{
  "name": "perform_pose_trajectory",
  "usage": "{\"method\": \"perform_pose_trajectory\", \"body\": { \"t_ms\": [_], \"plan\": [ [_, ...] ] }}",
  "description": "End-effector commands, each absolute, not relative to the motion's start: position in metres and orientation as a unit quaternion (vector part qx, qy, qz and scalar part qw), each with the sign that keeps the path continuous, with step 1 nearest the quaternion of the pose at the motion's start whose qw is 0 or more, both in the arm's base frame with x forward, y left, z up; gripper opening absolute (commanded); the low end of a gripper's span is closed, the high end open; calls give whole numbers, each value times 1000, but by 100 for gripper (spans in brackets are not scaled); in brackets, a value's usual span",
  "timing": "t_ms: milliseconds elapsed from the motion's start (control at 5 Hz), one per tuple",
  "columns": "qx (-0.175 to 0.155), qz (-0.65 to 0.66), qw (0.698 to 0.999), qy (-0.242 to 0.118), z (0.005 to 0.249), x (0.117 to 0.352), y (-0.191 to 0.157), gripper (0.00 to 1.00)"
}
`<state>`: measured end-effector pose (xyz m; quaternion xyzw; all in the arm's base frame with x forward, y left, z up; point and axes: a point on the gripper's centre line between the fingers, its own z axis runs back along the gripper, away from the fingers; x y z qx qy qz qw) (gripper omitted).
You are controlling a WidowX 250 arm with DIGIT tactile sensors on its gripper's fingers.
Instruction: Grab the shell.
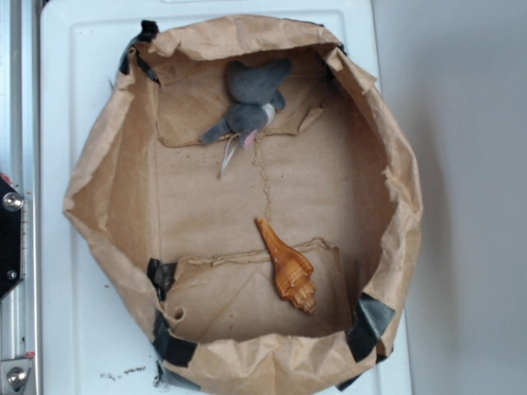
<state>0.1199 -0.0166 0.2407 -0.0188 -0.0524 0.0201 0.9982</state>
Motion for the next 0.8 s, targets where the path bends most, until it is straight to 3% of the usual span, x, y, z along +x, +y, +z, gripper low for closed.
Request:
{"method": "perform_pose_trajectory", "body": {
  "t_ms": [0,200,400,600],
  "plan": [
    [-33,13,993,-113,250,213,-7,100],
    [-21,-62,986,-151,249,248,-3,100],
    [-39,-148,974,-168,235,268,-1,100],
    [3,-216,963,-164,197,291,6,100]
  ]
}}
